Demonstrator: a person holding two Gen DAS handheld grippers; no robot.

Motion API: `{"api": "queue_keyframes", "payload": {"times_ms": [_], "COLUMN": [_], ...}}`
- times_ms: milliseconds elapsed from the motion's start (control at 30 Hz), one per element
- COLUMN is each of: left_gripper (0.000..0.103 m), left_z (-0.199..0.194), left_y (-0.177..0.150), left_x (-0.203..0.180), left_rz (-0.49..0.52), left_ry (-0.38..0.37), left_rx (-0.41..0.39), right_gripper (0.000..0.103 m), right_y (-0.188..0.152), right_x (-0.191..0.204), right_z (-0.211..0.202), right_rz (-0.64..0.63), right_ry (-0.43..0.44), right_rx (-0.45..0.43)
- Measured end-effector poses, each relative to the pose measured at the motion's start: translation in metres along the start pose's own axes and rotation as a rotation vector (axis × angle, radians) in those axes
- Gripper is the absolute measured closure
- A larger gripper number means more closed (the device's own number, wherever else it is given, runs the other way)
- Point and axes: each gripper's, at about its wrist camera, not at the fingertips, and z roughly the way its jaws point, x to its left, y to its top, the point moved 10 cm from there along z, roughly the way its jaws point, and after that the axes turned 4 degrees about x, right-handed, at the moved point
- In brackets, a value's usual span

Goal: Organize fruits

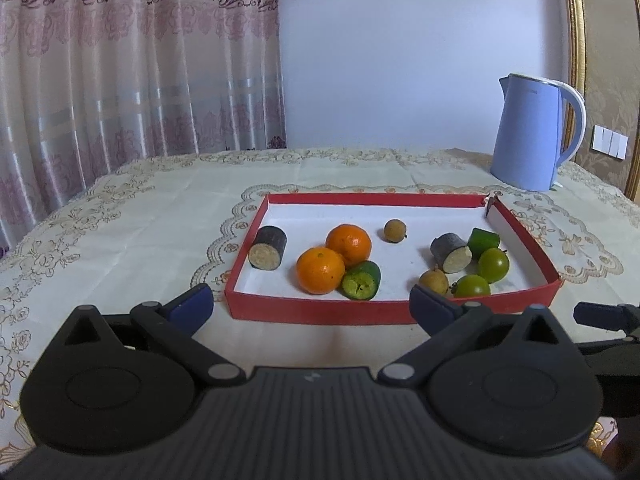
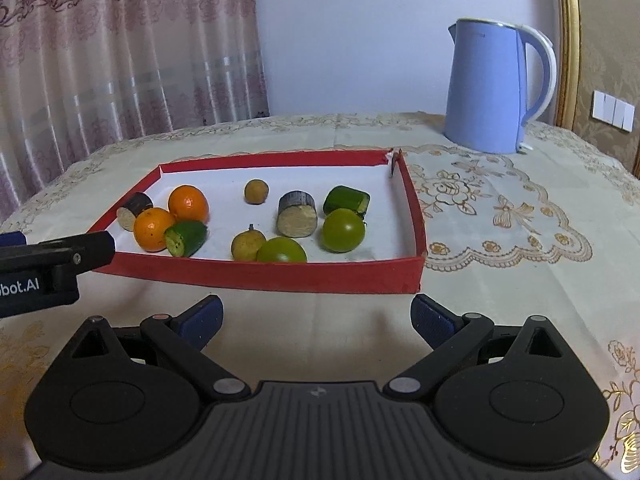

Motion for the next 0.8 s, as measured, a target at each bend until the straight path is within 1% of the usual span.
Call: {"api": "queue_keyframes", "payload": {"times_ms": [100,200,333,600,800], "left_gripper": [0.0,0.0,0.0,0.0,0.0], "left_z": [-0.001,-0.003,-0.009,-0.01,-0.009], "left_y": [0.001,0.002,0.005,0.008,0.008], "left_x": [0.0,-0.001,-0.002,-0.005,-0.005], "left_rz": [-0.009,-0.002,0.0,0.012,0.029], "left_ry": [-0.012,-0.003,-0.01,-0.01,0.042], "left_rx": [0.003,-0.001,-0.016,-0.029,-0.038], "right_gripper": [0.002,0.002,0.002,0.002,0.002], "right_y": [0.001,0.003,0.006,0.008,0.011], "right_x": [0.001,0.001,0.0,-0.003,-0.01], "right_z": [-0.001,-0.001,-0.004,0.0,0.0], "right_rz": [-0.004,-0.001,0.001,0.008,0.031], "right_ry": [-0.006,-0.02,-0.023,-0.03,-0.08], "right_rx": [-0.002,-0.003,-0.014,-0.001,-0.021]}}
